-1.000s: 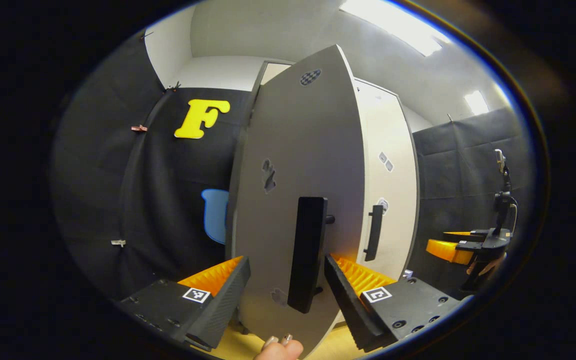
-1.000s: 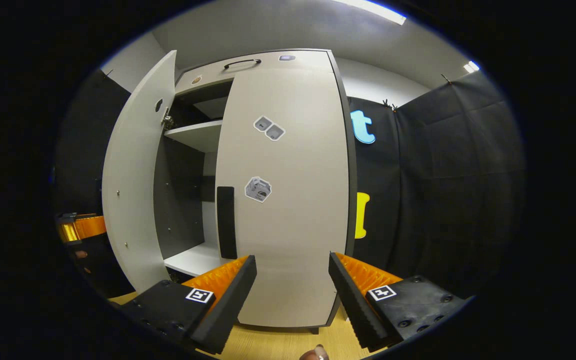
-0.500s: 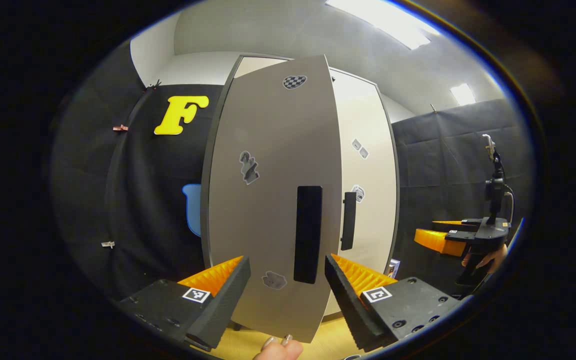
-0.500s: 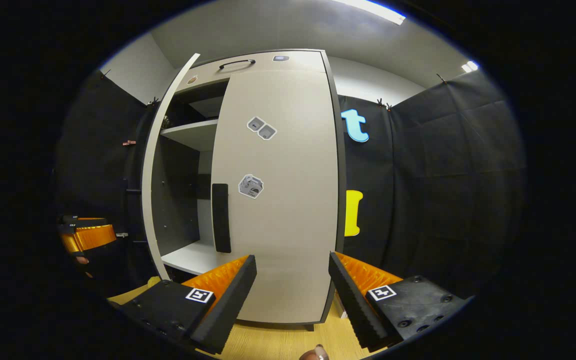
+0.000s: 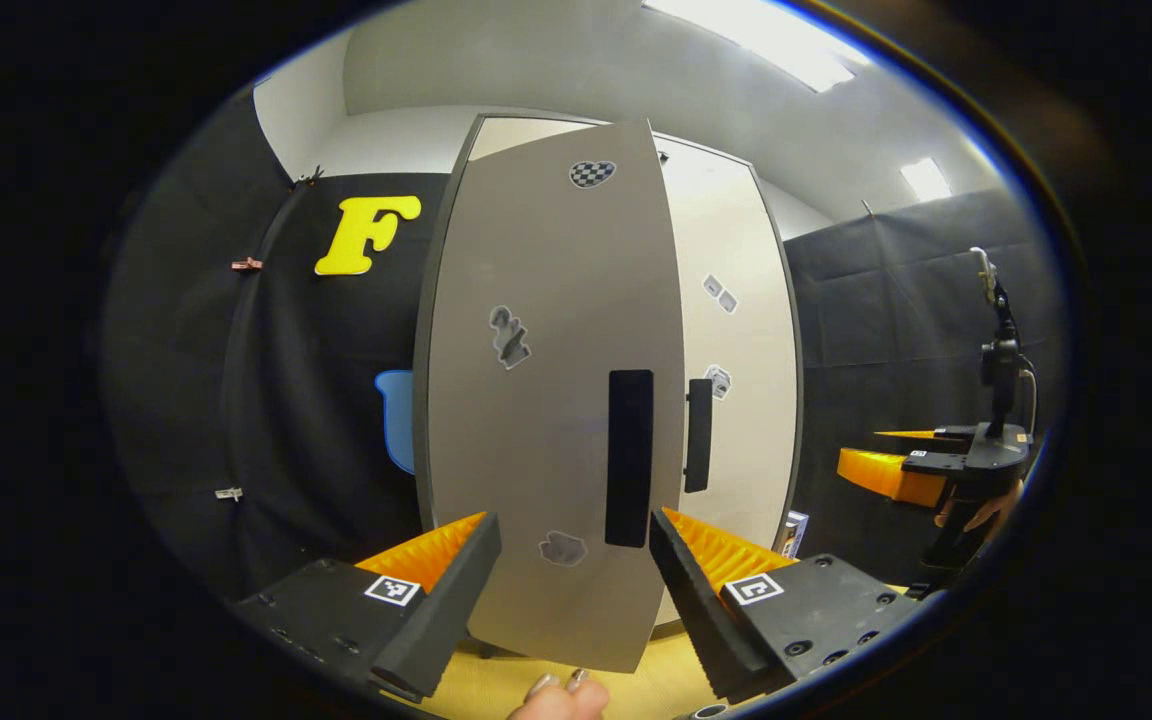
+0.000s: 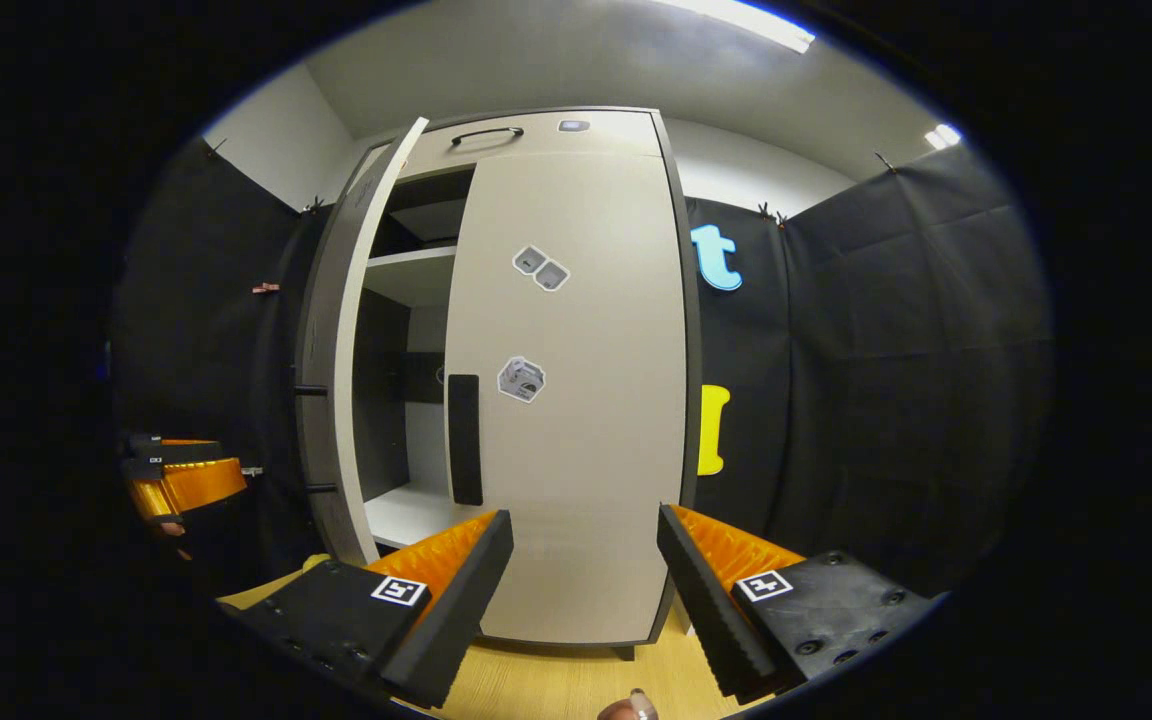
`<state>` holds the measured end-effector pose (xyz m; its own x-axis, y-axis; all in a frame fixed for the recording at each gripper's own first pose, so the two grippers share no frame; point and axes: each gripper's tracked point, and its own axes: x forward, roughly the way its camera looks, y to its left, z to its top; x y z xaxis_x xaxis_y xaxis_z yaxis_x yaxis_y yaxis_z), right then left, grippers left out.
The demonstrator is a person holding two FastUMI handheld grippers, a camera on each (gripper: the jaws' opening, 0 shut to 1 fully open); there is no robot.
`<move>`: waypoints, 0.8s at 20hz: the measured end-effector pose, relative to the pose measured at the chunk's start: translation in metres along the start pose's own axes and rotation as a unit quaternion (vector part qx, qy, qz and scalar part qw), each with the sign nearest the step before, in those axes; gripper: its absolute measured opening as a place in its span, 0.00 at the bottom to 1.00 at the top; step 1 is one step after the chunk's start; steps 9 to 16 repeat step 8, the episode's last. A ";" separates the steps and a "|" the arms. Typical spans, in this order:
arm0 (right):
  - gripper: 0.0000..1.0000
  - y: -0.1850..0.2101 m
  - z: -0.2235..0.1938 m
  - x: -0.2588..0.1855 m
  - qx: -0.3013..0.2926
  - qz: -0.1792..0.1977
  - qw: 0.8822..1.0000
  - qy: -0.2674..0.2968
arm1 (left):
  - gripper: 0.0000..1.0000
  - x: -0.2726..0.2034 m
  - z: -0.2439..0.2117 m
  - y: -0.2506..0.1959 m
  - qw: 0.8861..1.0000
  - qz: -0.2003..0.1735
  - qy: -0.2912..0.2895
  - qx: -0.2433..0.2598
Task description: Grasp the bottle in the cabinet with the left hand and place it on the coaster, then close the right door with the right hand and the left door with the left hand.
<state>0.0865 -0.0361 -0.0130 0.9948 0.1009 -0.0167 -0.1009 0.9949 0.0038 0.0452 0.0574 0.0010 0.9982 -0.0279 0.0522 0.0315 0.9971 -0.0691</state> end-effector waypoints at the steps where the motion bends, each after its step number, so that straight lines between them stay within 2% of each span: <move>1: 0.96 0.001 0.001 -0.001 0.000 -0.001 1.000 -0.001 | 0.95 0.000 0.000 0.002 1.000 0.004 0.000 -0.001; 16: 0.96 0.001 0.003 -0.013 -0.008 -0.009 1.000 -0.002 | 0.95 0.001 -0.002 0.007 1.000 0.014 0.002 0.000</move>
